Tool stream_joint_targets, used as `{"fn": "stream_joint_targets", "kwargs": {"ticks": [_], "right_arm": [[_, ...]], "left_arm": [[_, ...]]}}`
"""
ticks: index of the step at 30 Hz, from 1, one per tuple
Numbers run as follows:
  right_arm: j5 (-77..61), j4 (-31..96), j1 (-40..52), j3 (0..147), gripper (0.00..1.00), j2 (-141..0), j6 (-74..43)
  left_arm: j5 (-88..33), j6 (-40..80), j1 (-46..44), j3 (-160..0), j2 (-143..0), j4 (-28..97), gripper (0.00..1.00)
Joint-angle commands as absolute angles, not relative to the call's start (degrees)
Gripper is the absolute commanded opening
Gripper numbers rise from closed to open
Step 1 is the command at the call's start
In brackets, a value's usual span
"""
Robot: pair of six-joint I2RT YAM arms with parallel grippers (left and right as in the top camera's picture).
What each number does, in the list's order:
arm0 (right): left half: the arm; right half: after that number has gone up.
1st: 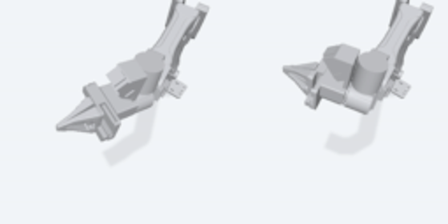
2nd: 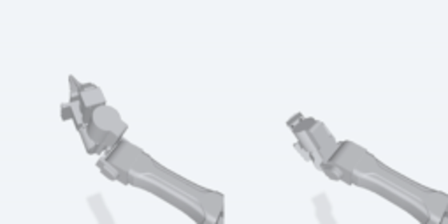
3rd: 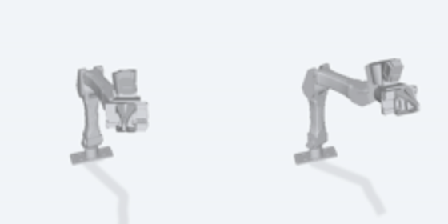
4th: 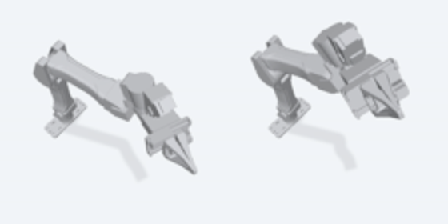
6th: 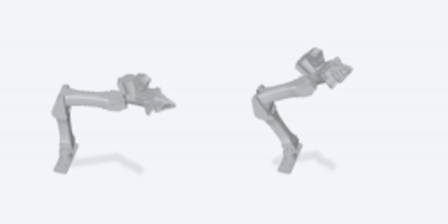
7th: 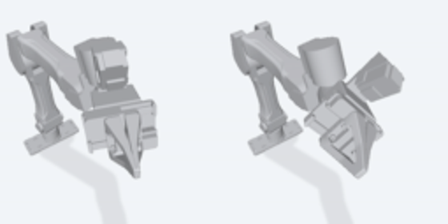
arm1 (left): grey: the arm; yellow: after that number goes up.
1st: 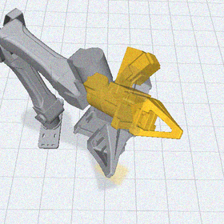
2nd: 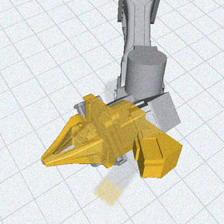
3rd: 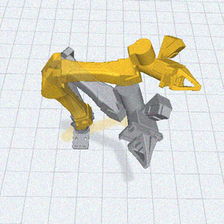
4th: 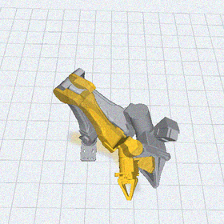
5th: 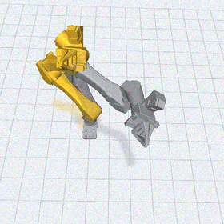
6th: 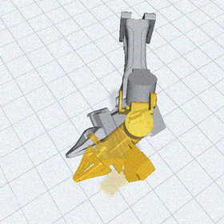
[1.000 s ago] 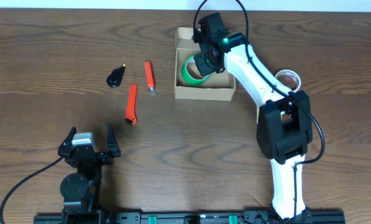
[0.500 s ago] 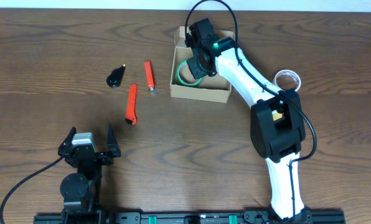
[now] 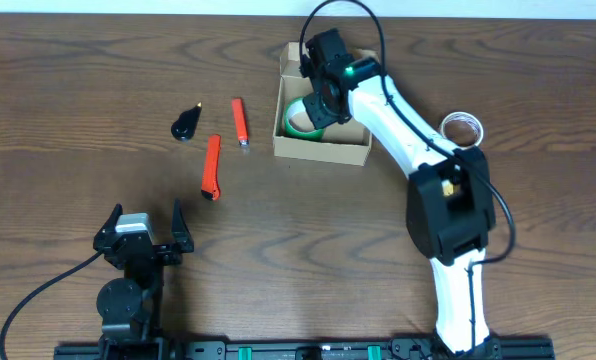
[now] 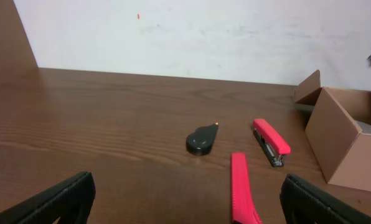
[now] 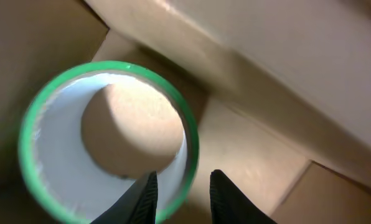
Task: Pack container
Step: 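Move the right gripper to the white masking tape and grasp its rim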
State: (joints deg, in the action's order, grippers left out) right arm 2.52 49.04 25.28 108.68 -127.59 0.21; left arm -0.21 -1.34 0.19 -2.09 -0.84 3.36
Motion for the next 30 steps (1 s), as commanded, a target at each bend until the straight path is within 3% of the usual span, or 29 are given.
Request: {"fn": "stream_joint_targets", "kwargs": {"ticks": [1,8,13,21,30], "right_arm": [[2.9,49.8,25.6,109.9,0.31,-117.7,-0.7],[10.6,54.9,24.2,109.9,0.34,-106.1,-4.3],[13.5,60.7,18.2,109.9,0.36,-103.7,-10.0],[7.7,66.5,1.4,109.8,0.48,-107.9,-16.3],[-2.5,67.3,-12.4,109.8,0.47,-120.4,-18.2]], "left_arm": [[0.6,-1.7,0.0,-1.1,-0.4,6.0,0.96],[0.6,-1.7,0.0,-1.1,-0.4,6.0,0.96],[0.6,-1.7,0.0,-1.1,-0.4,6.0,0.96],[0.6,-1.7,0.0,-1.1,-0.4,6.0,0.96],[0.6,-1.7,0.0,-1.1,-0.4,6.0,0.96]]}}
